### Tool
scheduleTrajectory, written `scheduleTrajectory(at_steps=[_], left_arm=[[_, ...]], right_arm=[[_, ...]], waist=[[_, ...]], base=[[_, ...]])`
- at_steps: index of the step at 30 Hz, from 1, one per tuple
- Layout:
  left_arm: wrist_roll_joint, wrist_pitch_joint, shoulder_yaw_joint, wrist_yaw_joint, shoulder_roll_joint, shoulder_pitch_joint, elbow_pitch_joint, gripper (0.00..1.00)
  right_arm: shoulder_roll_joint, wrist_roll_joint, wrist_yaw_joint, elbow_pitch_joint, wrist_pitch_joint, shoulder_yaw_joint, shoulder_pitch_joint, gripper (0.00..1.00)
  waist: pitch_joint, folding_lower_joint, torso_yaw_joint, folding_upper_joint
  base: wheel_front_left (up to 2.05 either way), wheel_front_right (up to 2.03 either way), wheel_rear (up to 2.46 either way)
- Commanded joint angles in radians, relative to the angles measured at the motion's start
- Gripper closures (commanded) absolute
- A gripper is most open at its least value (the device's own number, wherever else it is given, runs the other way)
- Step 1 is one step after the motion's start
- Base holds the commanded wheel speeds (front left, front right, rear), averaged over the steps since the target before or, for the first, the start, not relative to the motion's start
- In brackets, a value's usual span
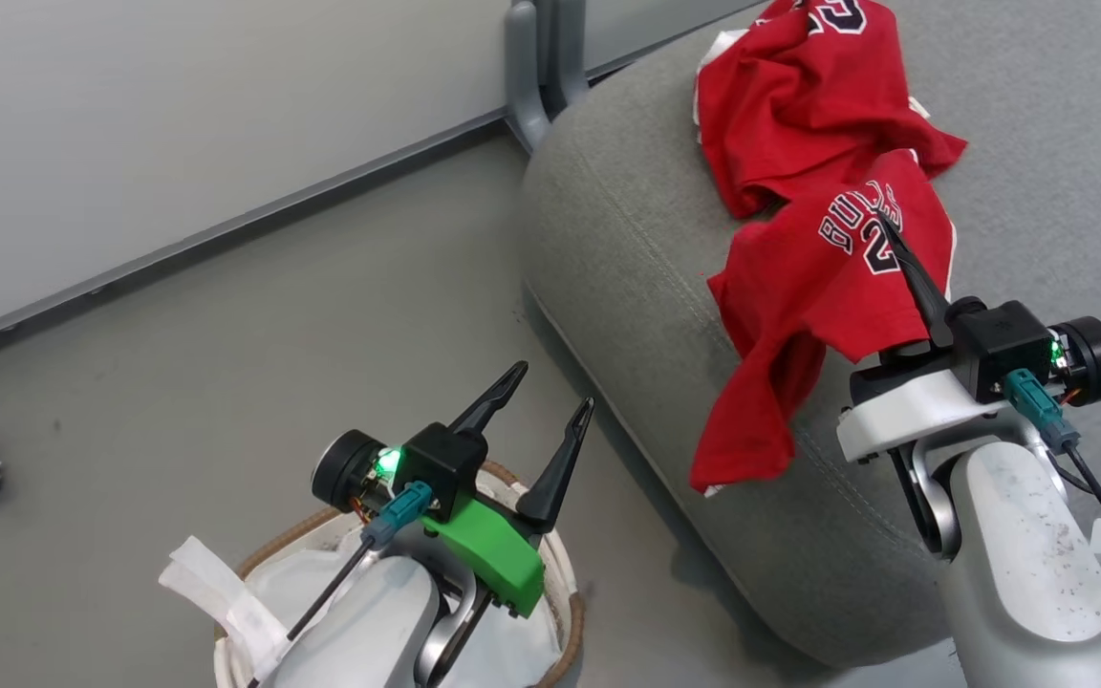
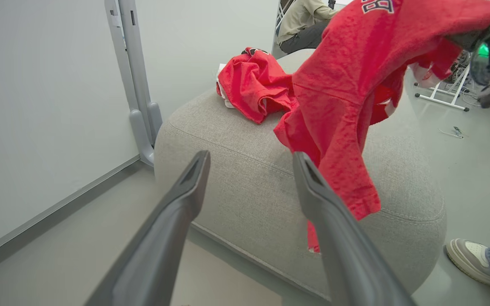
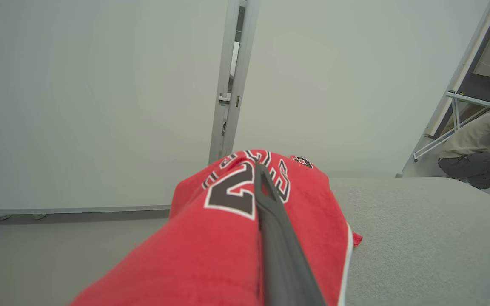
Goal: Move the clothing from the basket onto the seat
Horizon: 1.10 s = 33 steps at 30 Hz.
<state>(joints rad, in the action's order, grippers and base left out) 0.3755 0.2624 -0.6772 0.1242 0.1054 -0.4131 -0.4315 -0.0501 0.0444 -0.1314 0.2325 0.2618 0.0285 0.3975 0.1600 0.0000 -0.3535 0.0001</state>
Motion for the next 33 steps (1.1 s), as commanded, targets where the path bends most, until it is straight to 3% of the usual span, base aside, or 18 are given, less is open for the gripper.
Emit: scheduleTrajectory(at_steps=[1,7,18,25,33], left_arm=[[-0.004,0.003,0.001,0.005,0.008,-0.021,-0.007,0.0],[-0.013,0.003,-0.014,0.006,0.003,-0.035,-0.017,0.0],[-0.012,0.003,-0.041,0.007,0.0,-0.066,-0.011,0.0],[-0.021,0.004,-0.085,0.007,0.017,-0.125,0.016,0.0],[-0.051,0.004,-0.122,0.008,0.009,-0.203,0.057,0.0]], right_arm=[[-0.001,-0.006,0.001,-0.006,0.005,-0.001,-0.003,1.0],[-0.001,-0.011,0.001,-0.004,0.005,-0.017,0.015,1.0],[-0.007,0.029,0.001,0.032,0.005,-0.084,0.205,1.0],[-0.098,0.066,0.001,0.114,0.005,-0.206,0.456,1.0],[-0.272,0.102,0.001,0.211,0.005,-0.364,0.643,1.0]], waist=[[0.078,0.0,-0.1,-0.0001],[0.101,0.0,-0.103,-0.0001],[0.164,0.0,0.0,-0.0001],[0.263,0.0,0.107,-0.0001],[0.394,0.0,0.236,-0.0001]], base=[[0.0,0.0,0.0],[0.0,0.0,0.0],[0.0,0.0,0.0],[0.0,0.0,0.0],[0.0,0.0,0.0]])
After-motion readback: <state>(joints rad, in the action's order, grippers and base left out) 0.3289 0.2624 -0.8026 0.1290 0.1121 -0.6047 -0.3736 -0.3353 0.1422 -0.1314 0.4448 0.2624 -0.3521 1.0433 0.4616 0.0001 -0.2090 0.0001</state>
